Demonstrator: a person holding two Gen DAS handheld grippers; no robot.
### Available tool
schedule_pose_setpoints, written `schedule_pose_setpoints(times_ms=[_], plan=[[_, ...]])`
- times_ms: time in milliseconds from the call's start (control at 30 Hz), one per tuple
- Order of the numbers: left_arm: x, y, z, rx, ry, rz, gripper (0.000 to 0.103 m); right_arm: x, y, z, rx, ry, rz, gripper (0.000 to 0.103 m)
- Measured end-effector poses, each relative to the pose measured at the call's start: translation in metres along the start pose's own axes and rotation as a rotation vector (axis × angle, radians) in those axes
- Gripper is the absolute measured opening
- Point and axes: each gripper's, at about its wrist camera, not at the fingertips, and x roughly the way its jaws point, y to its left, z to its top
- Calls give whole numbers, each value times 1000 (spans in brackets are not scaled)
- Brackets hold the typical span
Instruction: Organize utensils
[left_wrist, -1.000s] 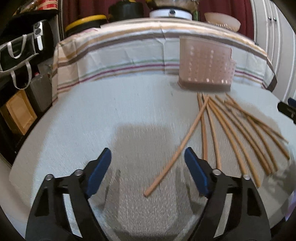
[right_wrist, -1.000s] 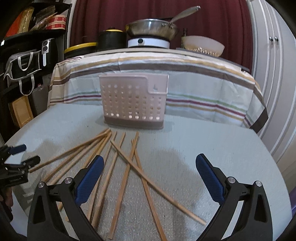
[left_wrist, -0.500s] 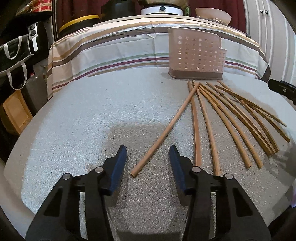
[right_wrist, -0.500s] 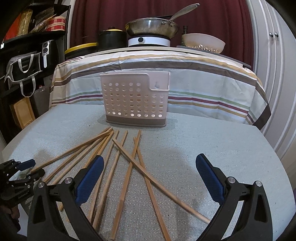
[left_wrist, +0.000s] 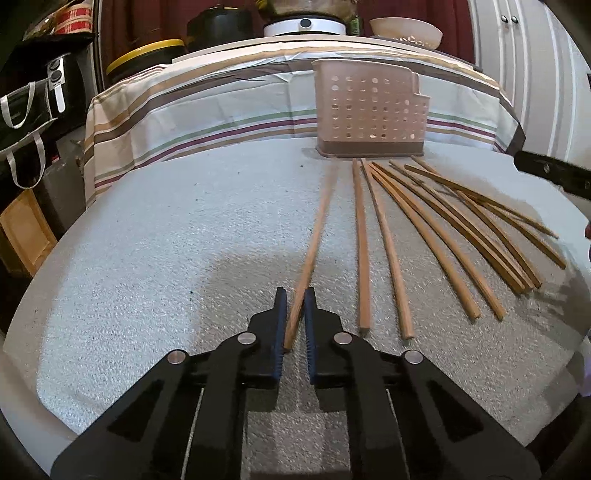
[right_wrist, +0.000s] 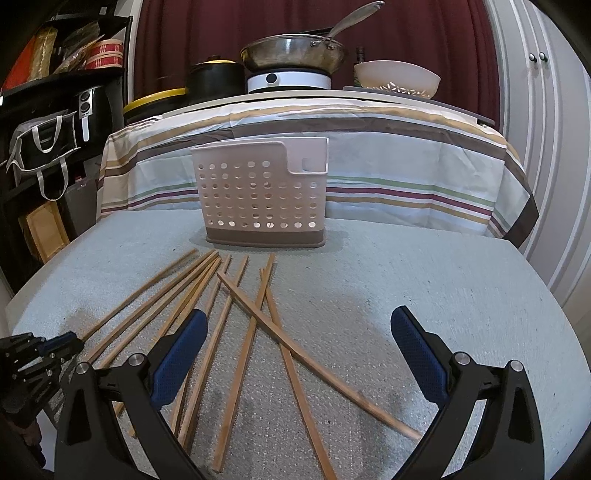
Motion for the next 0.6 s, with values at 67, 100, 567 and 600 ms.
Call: schedule_pose_setpoints(times_ms=[67,100,567,600], plan=[[-2,-3,-1,5,-7,-5,7,0,-1,0,3,-1,1,97],[-3,-4,-2,7,-11,-2,7,0,-1,0,3,-1,0,97],[3,-2,5,-20,-13,17,7,2,-34,-17,16,50,-59,96],[3,-2,5,-20,-12,18,7,2,-37,-19,14,56,-62,96]])
